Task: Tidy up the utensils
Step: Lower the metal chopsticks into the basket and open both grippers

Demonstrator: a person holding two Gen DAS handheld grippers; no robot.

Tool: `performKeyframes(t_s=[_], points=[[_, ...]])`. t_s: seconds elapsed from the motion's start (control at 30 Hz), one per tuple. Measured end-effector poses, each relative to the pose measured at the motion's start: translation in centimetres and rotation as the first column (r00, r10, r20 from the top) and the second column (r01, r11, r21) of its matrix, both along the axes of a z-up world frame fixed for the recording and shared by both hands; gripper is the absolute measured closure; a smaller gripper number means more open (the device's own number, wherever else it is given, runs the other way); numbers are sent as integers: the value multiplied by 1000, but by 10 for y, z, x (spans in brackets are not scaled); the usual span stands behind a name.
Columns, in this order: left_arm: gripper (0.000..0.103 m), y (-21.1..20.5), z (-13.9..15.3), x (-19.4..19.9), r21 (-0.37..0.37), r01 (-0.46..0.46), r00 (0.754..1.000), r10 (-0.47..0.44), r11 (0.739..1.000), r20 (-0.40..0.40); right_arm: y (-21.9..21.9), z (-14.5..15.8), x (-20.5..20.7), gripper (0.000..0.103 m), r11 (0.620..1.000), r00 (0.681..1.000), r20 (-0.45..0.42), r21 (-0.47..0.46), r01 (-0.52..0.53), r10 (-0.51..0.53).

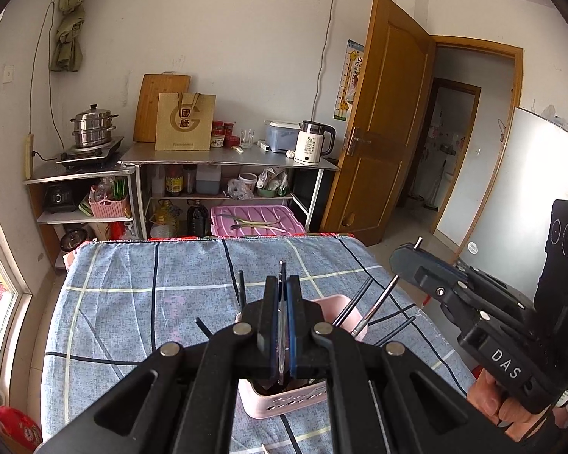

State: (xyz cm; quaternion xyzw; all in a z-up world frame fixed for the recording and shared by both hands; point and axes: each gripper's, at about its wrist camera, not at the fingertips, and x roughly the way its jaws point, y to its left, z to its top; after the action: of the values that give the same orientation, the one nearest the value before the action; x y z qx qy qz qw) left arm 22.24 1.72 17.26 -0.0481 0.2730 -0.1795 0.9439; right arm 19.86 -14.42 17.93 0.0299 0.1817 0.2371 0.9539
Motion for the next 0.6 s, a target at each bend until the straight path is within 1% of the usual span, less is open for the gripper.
performKeyframes(t_s=[0.2,0.23,0.27,0.3,0.47,0.6], points=[[99,-3,-25,6,-9,6,999,-6,1000,-48,5,-25,8,99,1000,998,-56,-15,-6,5],[99,-3,-29,6,-9,6,999,-7,1000,-53,6,-26,7,99,1000,999,-41,-23,0,-1],[99,-3,-32,6,-10,5,998,-6,1000,-58,7,-26,6,99,1000,999,-43,-31,-1,-1],[99,-3,-34,6,-11,6,998,-6,1000,-64,7,-27,7,99,1000,998,-57,-25,-9,7],[99,-3,-47,6,-3,11,996,-11,1000,-84,12,-40,4,99,998,997,-76,-58,-7,3],[99,-5,-56,7,0,21,994,-21,1000,-107,17,-50,7,99,996,993,-113,-79,-30,21]])
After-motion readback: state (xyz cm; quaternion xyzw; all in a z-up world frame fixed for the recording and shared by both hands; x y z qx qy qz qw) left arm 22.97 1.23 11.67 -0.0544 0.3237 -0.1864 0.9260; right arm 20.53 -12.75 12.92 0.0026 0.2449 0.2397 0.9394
